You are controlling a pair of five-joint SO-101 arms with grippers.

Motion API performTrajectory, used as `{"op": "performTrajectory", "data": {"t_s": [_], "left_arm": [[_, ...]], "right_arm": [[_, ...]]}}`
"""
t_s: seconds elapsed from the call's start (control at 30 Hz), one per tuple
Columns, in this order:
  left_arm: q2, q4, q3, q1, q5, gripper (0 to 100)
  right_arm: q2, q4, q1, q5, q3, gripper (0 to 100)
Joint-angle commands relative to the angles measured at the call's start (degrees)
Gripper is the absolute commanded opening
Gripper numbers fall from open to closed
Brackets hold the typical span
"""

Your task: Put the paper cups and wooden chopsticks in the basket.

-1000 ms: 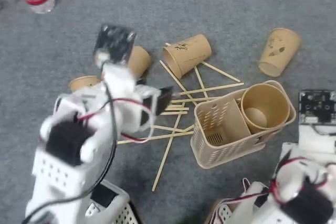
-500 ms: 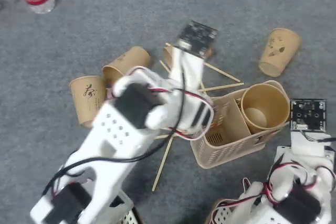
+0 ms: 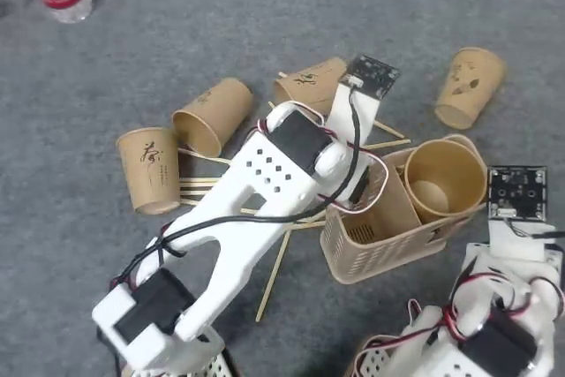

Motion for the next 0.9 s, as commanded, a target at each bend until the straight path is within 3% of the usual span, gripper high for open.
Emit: {"op": "performTrajectory", "data": {"t_s": [0.0, 0.23, 0.47, 0.6, 0.87], "left_arm": [[-0.4, -1.1, -2.4, -0.5, -5.0, 1], [-3.6, 4.1, -18.7, -3.2, -12.3, 1], [-4.4, 3.1, -33.6, -16.8, -13.8, 1], [-4.3, -2.5, -38.7, -26.0, -18.2, 1], [1.0, -19.2, -35.2, -44.7, -21.3, 1]], "right_arm": [[-0.9, -1.0, 0.4, -0.7, 0.6, 18.8], [-2.1, -3.5, 0.4, -0.7, 6.2, 18.8], [-2.1, -3.3, 0.5, -0.7, 6.7, 18.8], [-2.1, -3.3, 0.4, -0.8, 6.7, 18.8], [-2.1, -3.3, 0.4, -0.8, 6.7, 18.8]]}}
